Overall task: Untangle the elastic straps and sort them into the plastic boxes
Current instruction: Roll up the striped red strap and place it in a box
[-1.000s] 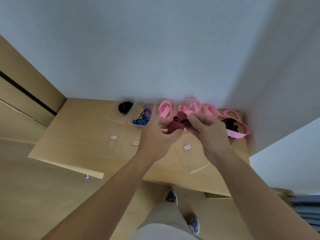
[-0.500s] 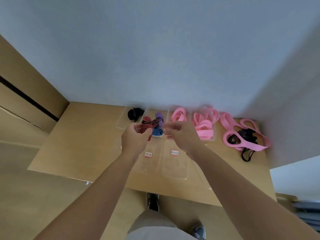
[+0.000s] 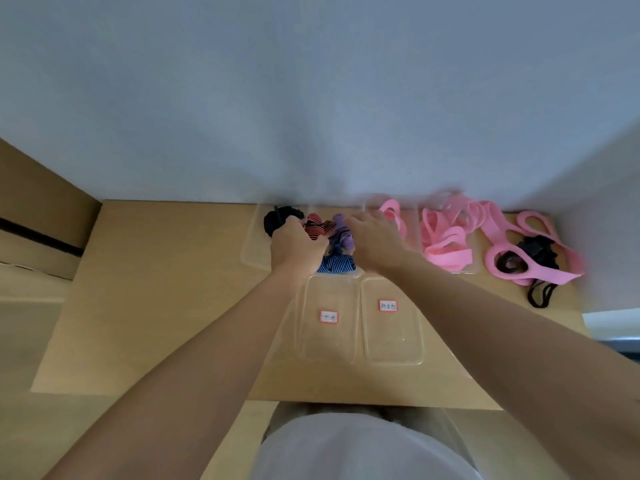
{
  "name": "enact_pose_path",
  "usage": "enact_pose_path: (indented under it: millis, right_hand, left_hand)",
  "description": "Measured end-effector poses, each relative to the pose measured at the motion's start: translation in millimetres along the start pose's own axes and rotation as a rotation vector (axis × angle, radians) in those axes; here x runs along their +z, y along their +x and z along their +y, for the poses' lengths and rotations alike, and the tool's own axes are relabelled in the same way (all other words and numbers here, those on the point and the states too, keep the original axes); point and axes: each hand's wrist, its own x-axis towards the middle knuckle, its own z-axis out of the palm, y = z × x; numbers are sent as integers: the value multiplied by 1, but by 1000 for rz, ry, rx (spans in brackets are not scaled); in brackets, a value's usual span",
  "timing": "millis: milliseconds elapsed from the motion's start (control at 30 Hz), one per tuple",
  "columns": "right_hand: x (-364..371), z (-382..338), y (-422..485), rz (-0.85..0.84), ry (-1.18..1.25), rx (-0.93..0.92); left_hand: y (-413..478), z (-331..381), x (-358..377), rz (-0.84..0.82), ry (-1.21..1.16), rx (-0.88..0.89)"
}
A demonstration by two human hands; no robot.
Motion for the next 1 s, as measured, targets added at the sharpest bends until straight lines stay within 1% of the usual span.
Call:
enact_pose_path:
  millis: [67, 167, 333, 467, 567, 667, 800, 867, 1000]
  right_hand:
    - [2, 2, 8, 6, -26, -22]
    - [6, 6, 21, -29, -80, -39]
    - [7, 17, 34, -36, -62, -32]
    - [8, 24, 36, -33, -120, -50]
    - [11, 23, 36, -39, -159, -66]
    - [13, 21, 36, -28, -162, -59]
    - [15, 17, 34, 2, -215, -75]
    - [16, 15, 35, 17, -233, -90]
    - [13, 18, 38, 30, -239, -87]
  left_hand:
    - [4, 1, 7, -20, 18, 3]
    - [11, 3, 16, -14, 44, 19]
    - [18, 11, 27, 3, 78, 29]
    - [16, 15, 36, -4, 149, 83]
    - [18, 12, 34, -8, 259, 107]
    - [23, 9, 29, -108, 351, 185]
    - [42, 5, 11, -341, 539, 307]
    - [51, 6, 3, -365, 619, 349]
    - [60, 15, 3, -358, 673, 435]
